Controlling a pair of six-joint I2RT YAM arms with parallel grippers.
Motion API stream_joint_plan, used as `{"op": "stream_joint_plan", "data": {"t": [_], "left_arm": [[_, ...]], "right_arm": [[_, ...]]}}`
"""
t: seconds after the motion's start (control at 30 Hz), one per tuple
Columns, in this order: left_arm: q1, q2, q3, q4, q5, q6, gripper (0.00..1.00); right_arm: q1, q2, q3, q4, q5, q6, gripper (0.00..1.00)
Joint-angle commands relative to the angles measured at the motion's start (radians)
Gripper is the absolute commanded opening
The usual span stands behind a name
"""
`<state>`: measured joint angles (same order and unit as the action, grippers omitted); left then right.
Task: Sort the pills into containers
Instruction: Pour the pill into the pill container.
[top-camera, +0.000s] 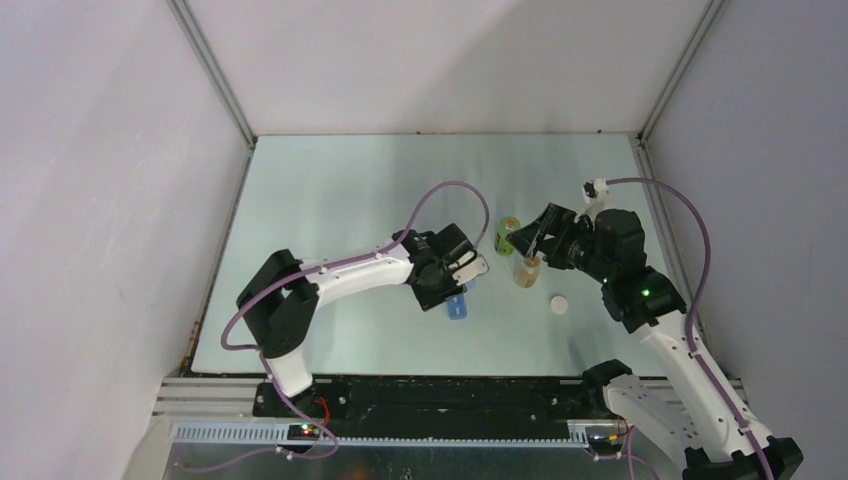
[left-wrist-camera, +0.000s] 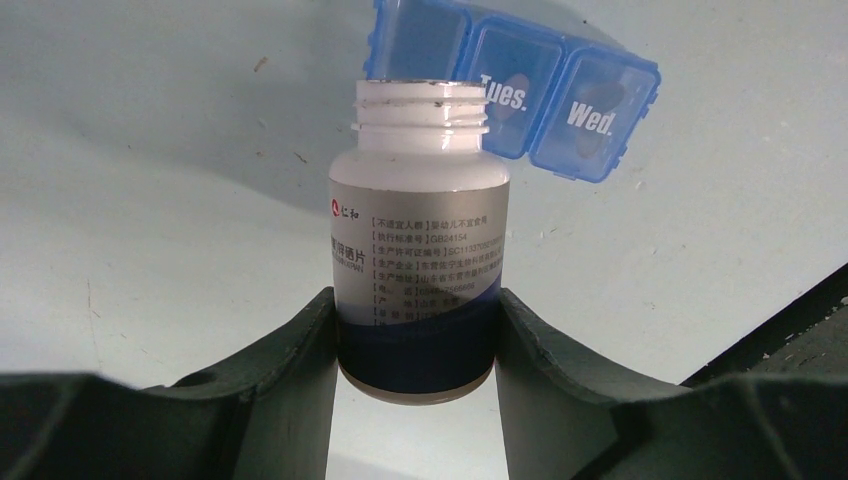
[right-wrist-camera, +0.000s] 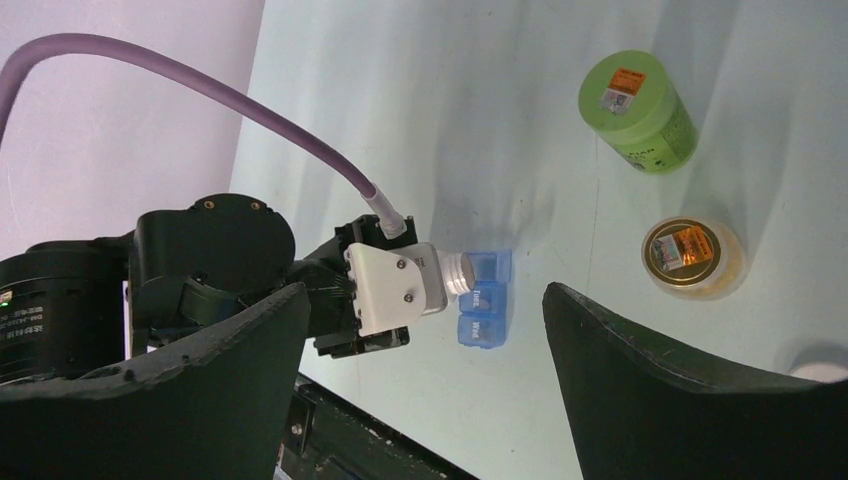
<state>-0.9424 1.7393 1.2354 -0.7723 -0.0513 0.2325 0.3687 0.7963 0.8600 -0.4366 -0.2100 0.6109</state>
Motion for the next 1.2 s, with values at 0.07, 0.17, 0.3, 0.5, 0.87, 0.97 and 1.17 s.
{"op": "stream_joint_plan", "data": {"t": [0.07,0.17,0.3,0.5,0.87,0.97,1.17], "left_arm": [[-0.013,0.006,0.064,-0.020,-0.013,0.028,0.00],[-0.015,0.010,0.068,-0.027,-0.014,0.028,0.00],[-0.015,0.019,0.075,-0.039,-0.023,0.032,0.00],[-0.015,0.029,0.093,-0.050,-0.038,0.036,0.00],[-0.016,0.042,0.116,-0.079,-0.040,0.041,0.00],[-0.018,0.053,0.126,-0.098,-0.041,0.042,0.00],[-0.024,0.068,0.142,-0.125,-0.055,0.046,0.00]], "right_arm": [[-0.008,-0.010,-0.009,0.024,-0.018,0.009,0.91],[-0.011,-0.012,-0.010,0.024,-0.021,0.009,0.91],[-0.015,-0.011,-0.014,0.024,-0.023,0.007,0.91],[-0.017,-0.010,-0.018,0.024,-0.025,0.009,0.91],[-0.024,-0.010,-0.018,0.028,-0.040,0.010,0.91],[-0.026,-0.007,-0.019,0.028,-0.044,0.012,0.91],[-0.027,-0.005,-0.018,0.039,-0.082,0.016,0.91]]}}
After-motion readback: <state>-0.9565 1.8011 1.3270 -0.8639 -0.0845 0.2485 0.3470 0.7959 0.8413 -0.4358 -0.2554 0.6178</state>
